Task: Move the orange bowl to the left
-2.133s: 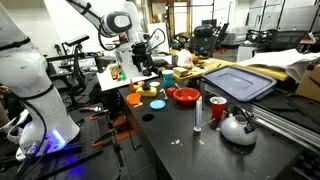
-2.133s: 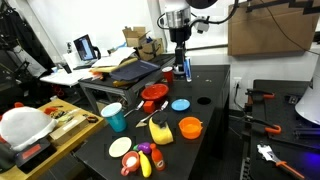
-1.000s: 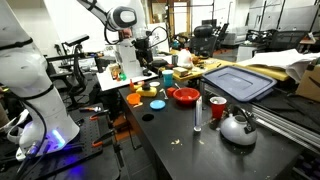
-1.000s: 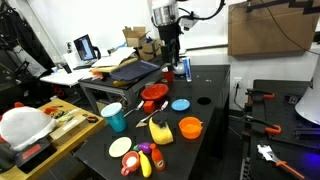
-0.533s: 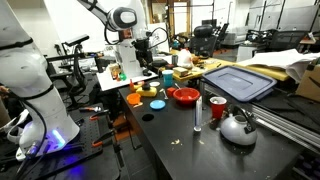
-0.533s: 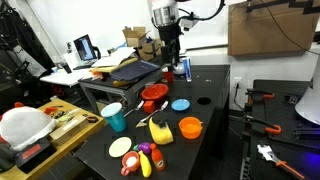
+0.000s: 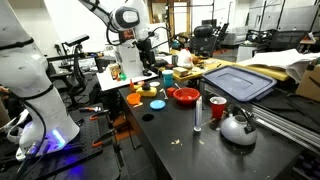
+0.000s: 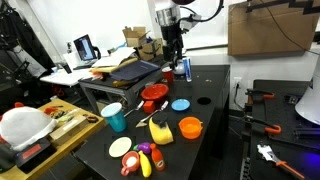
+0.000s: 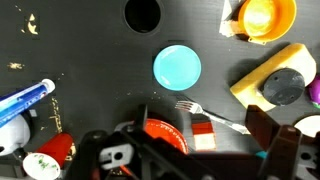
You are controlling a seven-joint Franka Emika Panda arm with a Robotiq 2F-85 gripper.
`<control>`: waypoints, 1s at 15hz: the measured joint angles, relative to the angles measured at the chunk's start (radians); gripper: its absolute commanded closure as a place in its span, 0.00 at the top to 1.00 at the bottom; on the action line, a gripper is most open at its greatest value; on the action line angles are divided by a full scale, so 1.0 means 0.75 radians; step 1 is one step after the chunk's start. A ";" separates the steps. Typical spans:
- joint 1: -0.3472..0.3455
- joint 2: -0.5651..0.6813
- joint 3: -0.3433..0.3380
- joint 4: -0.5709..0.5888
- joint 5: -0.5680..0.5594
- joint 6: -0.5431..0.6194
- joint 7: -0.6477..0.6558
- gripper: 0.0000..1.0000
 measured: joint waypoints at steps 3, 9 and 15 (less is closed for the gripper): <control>-0.019 0.014 -0.005 0.033 -0.021 -0.010 0.043 1.00; -0.025 0.070 -0.005 0.157 -0.025 -0.096 0.079 1.00; -0.027 0.141 -0.028 0.335 -0.023 -0.236 0.079 1.00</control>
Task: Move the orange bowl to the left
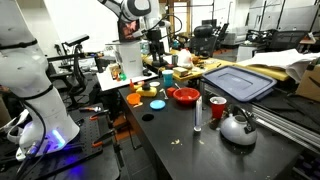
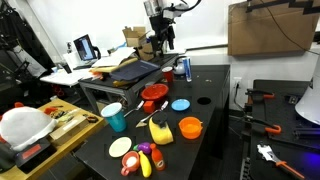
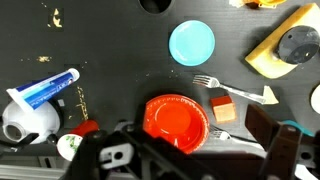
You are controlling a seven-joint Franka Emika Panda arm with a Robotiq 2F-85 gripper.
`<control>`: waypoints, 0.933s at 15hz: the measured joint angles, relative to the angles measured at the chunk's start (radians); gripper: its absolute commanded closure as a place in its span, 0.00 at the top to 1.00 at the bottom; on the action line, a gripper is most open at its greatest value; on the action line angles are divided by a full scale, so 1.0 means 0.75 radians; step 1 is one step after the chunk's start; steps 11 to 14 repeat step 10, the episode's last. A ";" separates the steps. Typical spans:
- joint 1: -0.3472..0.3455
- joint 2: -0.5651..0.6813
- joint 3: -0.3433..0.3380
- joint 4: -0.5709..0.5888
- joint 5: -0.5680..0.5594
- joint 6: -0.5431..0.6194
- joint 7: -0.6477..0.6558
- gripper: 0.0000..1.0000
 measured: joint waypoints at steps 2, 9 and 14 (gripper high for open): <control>0.000 0.017 -0.011 0.061 0.000 -0.041 0.000 1.00; 0.001 0.072 -0.018 0.176 0.005 -0.162 0.000 1.00; 0.001 0.077 -0.018 0.179 0.005 -0.164 0.000 1.00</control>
